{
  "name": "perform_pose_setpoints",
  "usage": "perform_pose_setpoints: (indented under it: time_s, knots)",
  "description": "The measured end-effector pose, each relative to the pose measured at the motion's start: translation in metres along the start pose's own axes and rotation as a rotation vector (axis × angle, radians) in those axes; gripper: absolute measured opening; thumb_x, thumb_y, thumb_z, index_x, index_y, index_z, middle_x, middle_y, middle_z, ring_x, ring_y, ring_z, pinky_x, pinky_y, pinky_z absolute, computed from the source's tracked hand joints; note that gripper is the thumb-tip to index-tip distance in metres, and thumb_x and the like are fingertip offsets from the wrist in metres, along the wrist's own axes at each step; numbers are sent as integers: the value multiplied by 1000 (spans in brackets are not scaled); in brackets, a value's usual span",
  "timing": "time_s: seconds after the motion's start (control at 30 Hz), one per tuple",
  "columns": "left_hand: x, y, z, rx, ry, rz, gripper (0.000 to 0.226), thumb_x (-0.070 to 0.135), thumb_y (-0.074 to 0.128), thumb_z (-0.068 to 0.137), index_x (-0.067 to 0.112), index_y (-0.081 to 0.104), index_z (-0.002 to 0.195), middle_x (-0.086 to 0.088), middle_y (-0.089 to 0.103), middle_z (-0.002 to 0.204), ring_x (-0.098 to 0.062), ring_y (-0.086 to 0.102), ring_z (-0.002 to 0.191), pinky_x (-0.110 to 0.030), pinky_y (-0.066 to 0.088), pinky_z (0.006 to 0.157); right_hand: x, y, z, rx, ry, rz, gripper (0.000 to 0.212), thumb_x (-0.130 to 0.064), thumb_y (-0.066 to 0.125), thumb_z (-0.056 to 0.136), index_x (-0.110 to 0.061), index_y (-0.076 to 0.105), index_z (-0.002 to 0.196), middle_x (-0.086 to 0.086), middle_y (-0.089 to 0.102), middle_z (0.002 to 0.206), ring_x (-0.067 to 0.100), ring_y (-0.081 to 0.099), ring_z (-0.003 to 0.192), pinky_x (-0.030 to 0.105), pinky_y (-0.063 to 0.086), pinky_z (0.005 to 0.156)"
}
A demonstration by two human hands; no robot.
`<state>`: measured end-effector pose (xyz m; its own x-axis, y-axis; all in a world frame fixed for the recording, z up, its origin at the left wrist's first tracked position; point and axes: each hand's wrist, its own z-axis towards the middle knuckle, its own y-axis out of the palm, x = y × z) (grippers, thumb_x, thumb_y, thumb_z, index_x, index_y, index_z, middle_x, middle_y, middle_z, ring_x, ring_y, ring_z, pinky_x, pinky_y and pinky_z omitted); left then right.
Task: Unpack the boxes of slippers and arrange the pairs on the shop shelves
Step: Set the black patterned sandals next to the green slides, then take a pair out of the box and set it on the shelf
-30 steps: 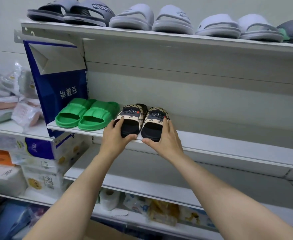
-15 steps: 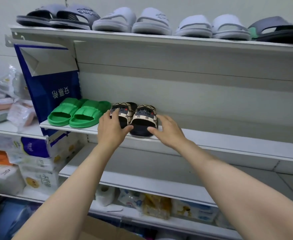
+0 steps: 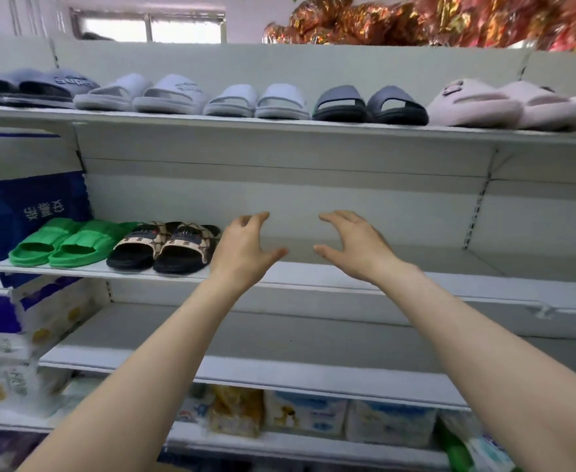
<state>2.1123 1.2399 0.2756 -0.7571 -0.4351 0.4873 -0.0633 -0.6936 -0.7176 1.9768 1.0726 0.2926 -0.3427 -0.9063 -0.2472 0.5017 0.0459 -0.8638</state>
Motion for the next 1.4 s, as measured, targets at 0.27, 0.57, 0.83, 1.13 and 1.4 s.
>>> perform_pose_setpoints:
  time_s: [0.27,0.57,0.83,1.13,1.4]
  knots:
    - [108,72,-63,-62,-3,-52,72,51,68,87,23,43,148,-10,45,146,-29,42,134,-40,38,107,100,-47,-90,-9,12,-1,66,-46,65,92,-21,43,149,4,41,154,23,36,144,40,37,114]
    - [119,181,-169,-358,-217,-59,74,52,68,88,25,38,150,-10,41,151,-30,42,137,-42,40,106,184,24,-198,-356,142,41,69,-48,61,95,-21,37,154,3,36,159,23,34,145,34,32,113]
    - [51,287,-293,-678,-431,-112,74,53,71,84,12,49,143,-17,56,137,-32,51,128,-34,40,100,218,153,-326,-693,415,221,68,-47,68,91,-21,45,149,7,50,148,26,46,136,33,38,107]
    - [-20,353,-454,-843,-845,-271,100,86,51,66,20,51,141,-8,62,132,-28,58,122,-47,48,103,216,265,-468,-985,903,461,113,-33,91,70,-16,22,158,8,29,163,25,33,147,39,34,117]
    - [-9,354,-460,-766,-984,-410,97,71,62,78,18,31,154,-6,47,149,-24,44,138,-45,36,115,223,302,-494,-932,1015,371,148,-50,95,54,-28,-4,161,10,26,161,30,30,147,42,33,118]
